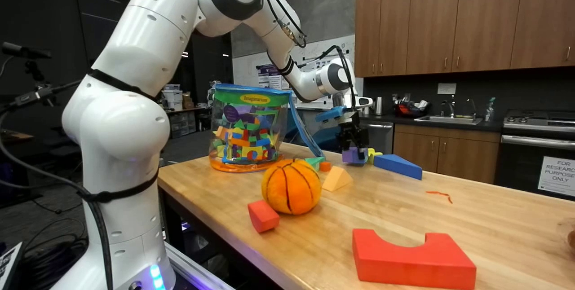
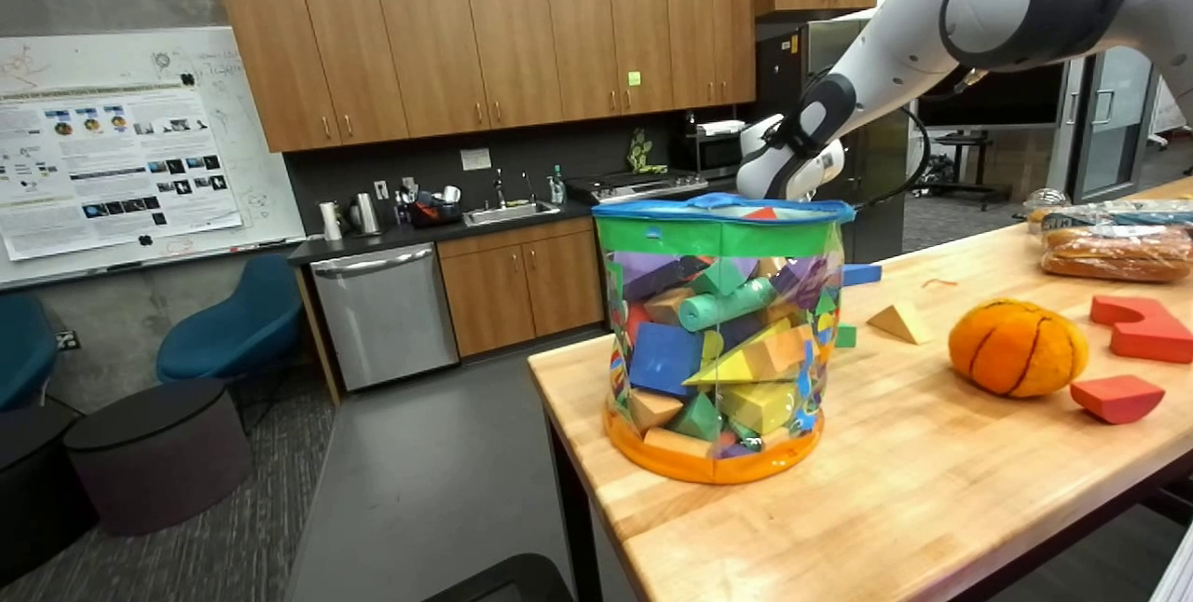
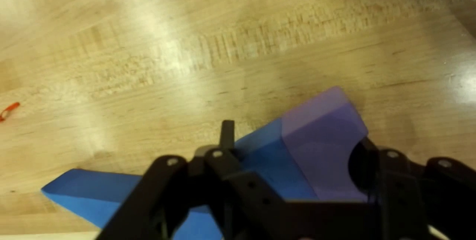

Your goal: Put the purple and blue blocks in the toy bag

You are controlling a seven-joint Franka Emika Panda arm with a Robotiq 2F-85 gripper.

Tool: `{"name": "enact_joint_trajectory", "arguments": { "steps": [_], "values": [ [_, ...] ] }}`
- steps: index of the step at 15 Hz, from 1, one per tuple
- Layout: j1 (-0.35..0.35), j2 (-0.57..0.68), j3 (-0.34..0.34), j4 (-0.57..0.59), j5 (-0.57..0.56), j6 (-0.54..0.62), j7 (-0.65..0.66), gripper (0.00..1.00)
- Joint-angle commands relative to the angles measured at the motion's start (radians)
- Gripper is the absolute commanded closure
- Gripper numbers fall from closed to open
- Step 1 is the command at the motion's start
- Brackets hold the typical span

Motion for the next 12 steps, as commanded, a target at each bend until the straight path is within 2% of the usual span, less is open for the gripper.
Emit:
{"name": "enact_joint_trajectory", "arguments": {
  "steps": [1,7,12],
  "values": [
    [0.013,-0.129,-0.027,-0.091,-0.091,0.004,-0.007,0.57],
    [-0.008,-0.355,-0.039,-0.13,-0.235,-0.025,-0.034,0.57],
    [-0.032,-0.53,-0.007,-0.137,-0.309,-0.037,-0.075,0.57]
  ]
}}
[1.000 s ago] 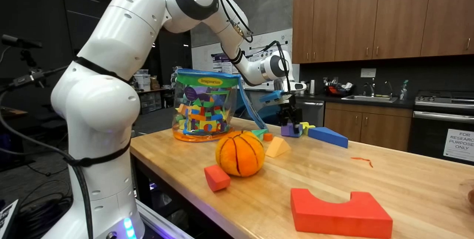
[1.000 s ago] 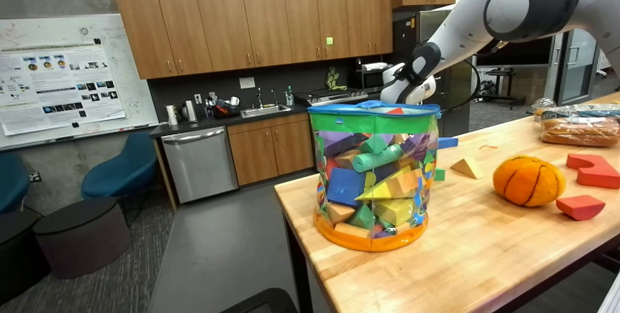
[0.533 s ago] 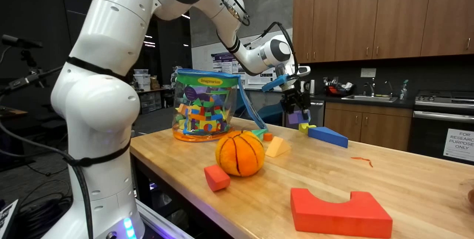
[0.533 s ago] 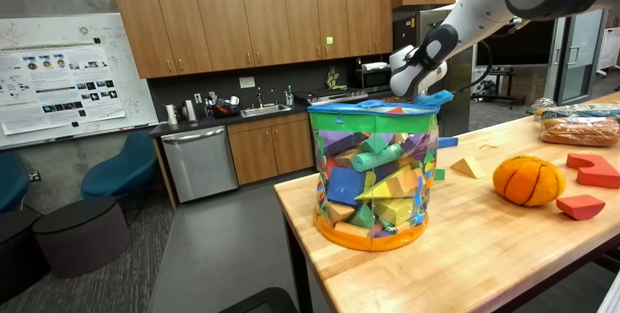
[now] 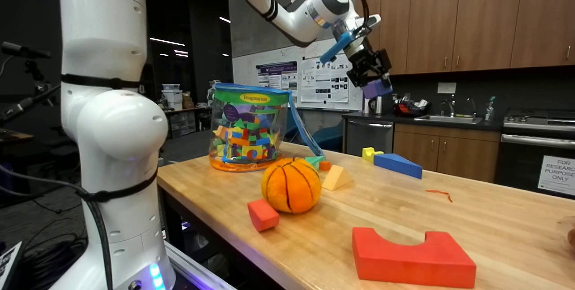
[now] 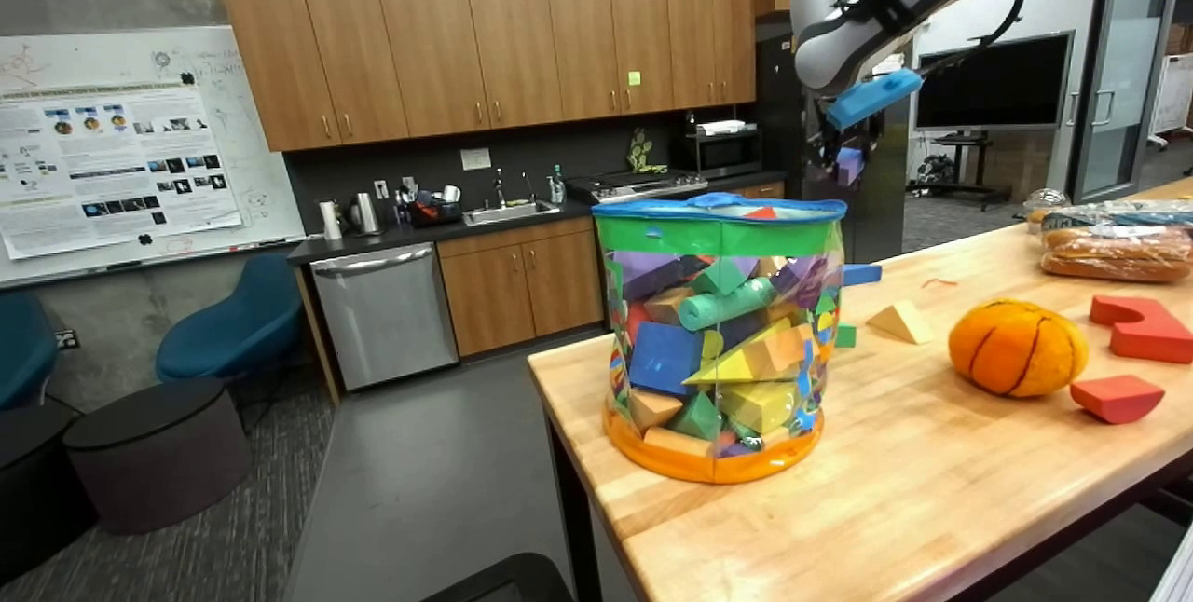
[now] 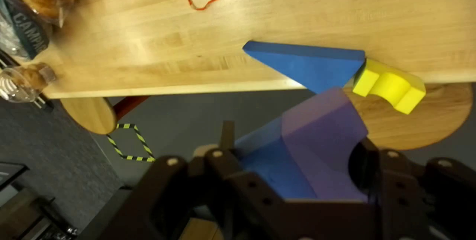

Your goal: Put the purple and blue blocks in the toy bag

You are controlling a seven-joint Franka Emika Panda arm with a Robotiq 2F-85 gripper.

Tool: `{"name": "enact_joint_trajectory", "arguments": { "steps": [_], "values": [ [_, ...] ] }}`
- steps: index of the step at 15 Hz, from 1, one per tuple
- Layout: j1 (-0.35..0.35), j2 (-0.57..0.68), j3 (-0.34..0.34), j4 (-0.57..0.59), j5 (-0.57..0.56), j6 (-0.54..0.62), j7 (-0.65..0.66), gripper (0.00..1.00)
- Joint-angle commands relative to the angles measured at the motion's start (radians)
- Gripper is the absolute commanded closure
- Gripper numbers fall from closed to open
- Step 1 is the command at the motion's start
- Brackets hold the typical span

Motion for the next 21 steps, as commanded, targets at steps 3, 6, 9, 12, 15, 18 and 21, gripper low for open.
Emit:
{"name": "enact_joint_trajectory", "arguments": {
  "steps": [3,6,9,12,15,18,21],
  "values": [
    [-0.016,-0.202,0.064,-0.048,-0.058,-0.018,-0.057,0.57],
    [-0.009,-0.285,0.119,-0.059,-0.086,-0.022,-0.078,0.57],
    [0.001,-0.341,0.188,-0.055,-0.111,-0.029,-0.092,0.57],
    [0.016,-0.373,0.254,-0.046,-0.126,-0.033,-0.113,0.57],
    [0.037,-0.392,0.316,-0.046,-0.156,-0.032,-0.128,0.57],
    [0.061,-0.403,0.367,-0.063,-0.205,-0.025,-0.135,0.57],
    [0.086,-0.408,0.409,-0.1,-0.266,-0.018,-0.134,0.57]
  ]
}}
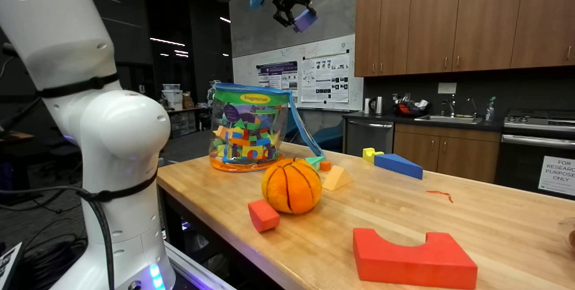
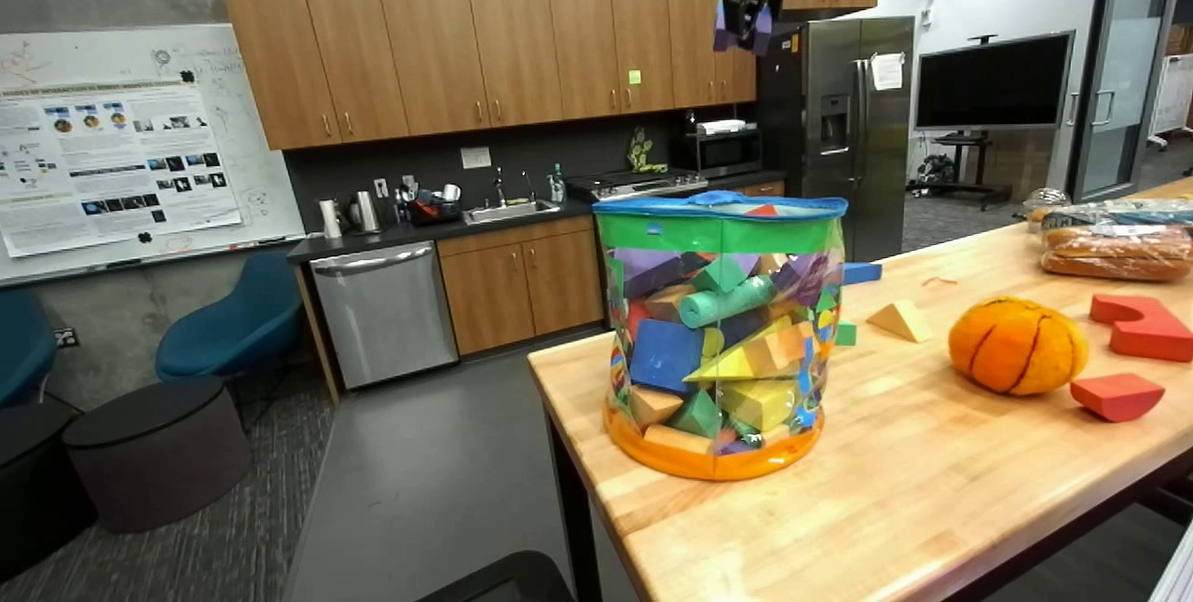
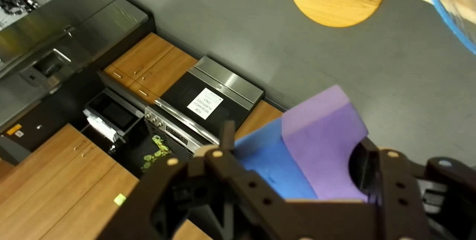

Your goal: Put the purple and blue blocks in the toy bag

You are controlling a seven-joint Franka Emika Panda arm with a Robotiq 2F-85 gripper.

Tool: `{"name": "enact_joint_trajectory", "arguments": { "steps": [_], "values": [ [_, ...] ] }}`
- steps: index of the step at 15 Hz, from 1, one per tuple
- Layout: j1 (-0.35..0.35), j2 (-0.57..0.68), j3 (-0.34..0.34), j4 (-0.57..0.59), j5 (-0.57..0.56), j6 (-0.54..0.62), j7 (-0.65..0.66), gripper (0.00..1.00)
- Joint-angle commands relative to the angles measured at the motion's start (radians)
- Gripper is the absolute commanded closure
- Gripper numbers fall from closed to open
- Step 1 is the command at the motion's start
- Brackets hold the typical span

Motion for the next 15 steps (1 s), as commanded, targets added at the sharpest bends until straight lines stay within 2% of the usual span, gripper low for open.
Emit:
{"name": "enact_joint_trajectory", "arguments": {
  "steps": [1,7,15],
  "values": [
    [0.031,-0.028,0.034,-0.063,-0.073,0.01,-0.019,0.57],
    [0.076,-0.028,0.053,-0.148,-0.127,0.029,-0.014,0.57],
    [0.055,-0.004,-0.005,-0.183,-0.106,0.036,0.017,0.57]
  ]
}}
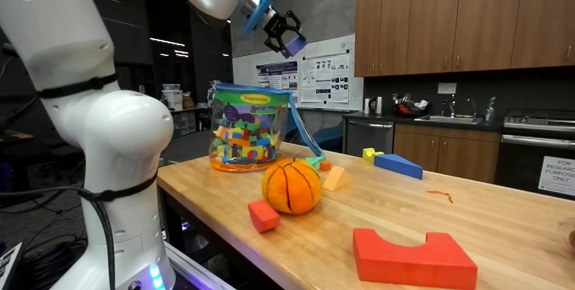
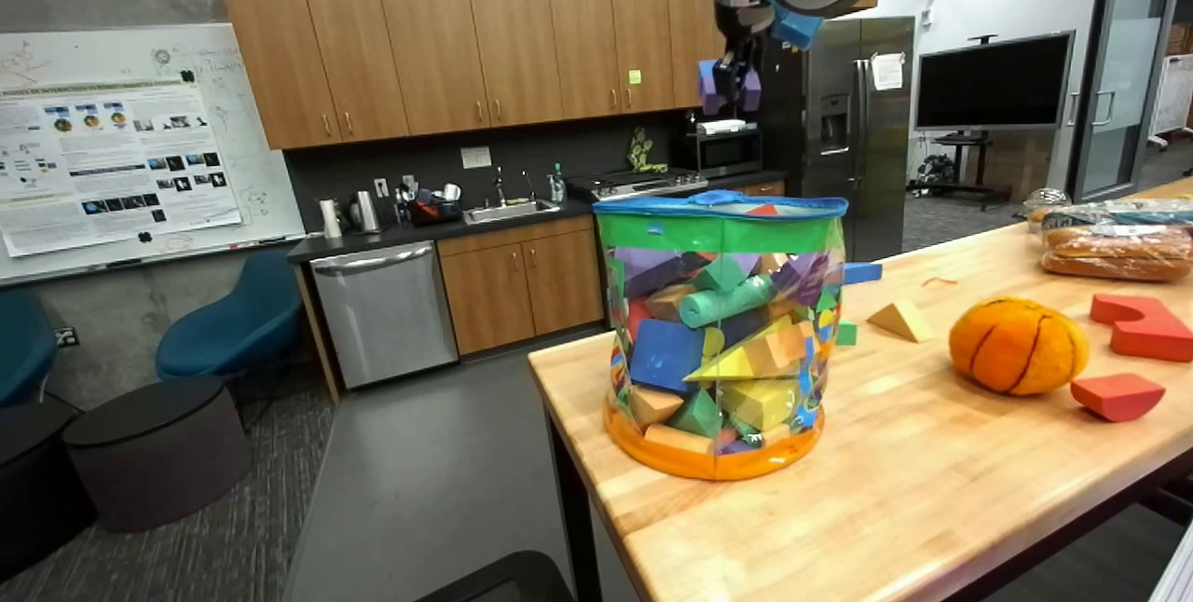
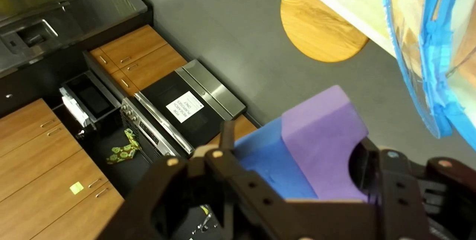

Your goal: Put the purple and blue blocks in the toy bag

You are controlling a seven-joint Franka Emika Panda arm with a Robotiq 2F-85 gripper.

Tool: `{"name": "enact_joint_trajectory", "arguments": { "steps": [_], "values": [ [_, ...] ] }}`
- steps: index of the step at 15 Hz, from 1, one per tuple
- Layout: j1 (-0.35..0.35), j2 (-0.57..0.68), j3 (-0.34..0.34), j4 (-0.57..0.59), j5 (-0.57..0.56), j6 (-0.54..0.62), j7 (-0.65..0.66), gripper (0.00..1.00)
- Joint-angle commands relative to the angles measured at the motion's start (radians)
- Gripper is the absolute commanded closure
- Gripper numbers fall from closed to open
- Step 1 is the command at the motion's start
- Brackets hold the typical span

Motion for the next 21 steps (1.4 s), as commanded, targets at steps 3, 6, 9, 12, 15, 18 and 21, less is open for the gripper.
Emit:
{"name": "enact_joint_trajectory", "arguments": {
  "steps": [3,6,9,12,15,18,21],
  "values": [
    [-0.011,0.005,-0.04,-0.039,0.008,0.01,0.009,0.57],
    [0.01,-0.007,-0.054,-0.066,0.063,0.012,-0.071,0.57],
    [0.034,-0.036,-0.048,-0.097,0.117,0.014,-0.177,0.57],
    [0.065,-0.065,-0.038,-0.113,0.166,0.01,-0.291,0.57],
    [0.102,-0.085,-0.027,-0.116,0.216,-0.003,-0.411,0.57],
    [0.137,-0.071,-0.009,-0.095,0.269,-0.052,-0.534,0.57],
    [0.162,-0.05,0.014,-0.08,0.275,-0.106,-0.634,0.57]
  ]
}}
